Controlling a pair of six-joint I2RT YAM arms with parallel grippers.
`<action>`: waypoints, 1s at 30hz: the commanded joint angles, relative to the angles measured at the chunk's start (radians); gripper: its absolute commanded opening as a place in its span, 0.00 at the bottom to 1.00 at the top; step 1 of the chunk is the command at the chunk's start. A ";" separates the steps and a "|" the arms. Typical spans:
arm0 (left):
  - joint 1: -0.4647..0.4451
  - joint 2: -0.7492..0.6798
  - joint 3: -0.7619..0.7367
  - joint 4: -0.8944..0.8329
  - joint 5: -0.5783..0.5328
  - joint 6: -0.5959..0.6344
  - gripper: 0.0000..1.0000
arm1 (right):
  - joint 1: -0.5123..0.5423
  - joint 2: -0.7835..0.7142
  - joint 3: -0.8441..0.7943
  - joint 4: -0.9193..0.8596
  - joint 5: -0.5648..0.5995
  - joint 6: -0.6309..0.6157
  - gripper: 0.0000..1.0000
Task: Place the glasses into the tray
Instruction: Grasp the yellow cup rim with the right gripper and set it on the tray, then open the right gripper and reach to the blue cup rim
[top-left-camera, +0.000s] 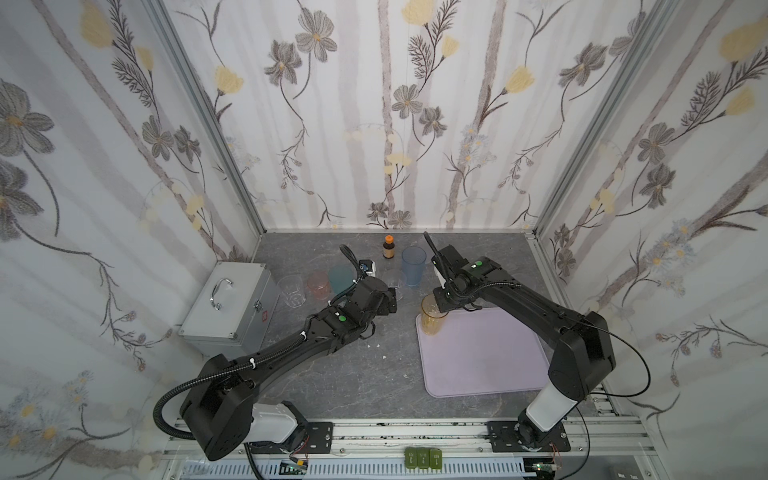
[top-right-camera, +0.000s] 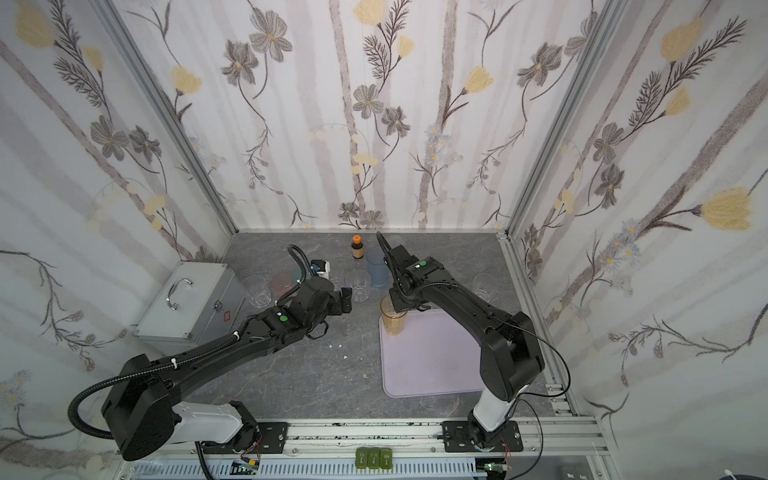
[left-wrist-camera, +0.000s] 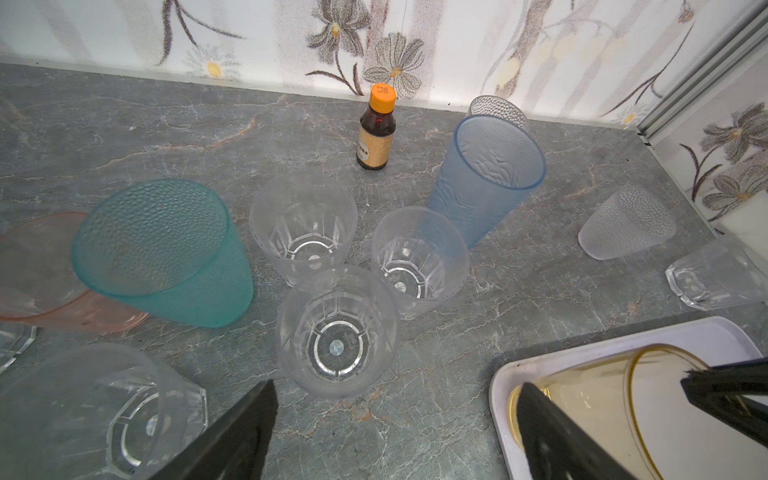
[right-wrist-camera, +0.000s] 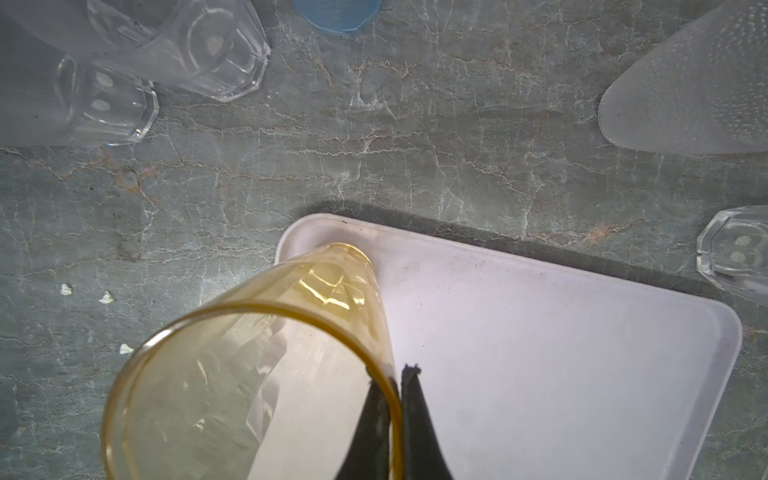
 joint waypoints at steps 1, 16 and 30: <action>0.001 -0.003 -0.003 0.026 -0.017 -0.012 0.93 | 0.004 0.022 0.002 0.072 -0.026 0.025 0.00; 0.003 -0.002 -0.002 0.032 -0.027 -0.005 0.93 | 0.006 0.005 0.016 0.039 -0.016 0.022 0.25; 0.121 -0.138 -0.057 0.034 -0.046 -0.064 0.94 | -0.153 0.027 0.220 0.182 -0.273 0.127 0.56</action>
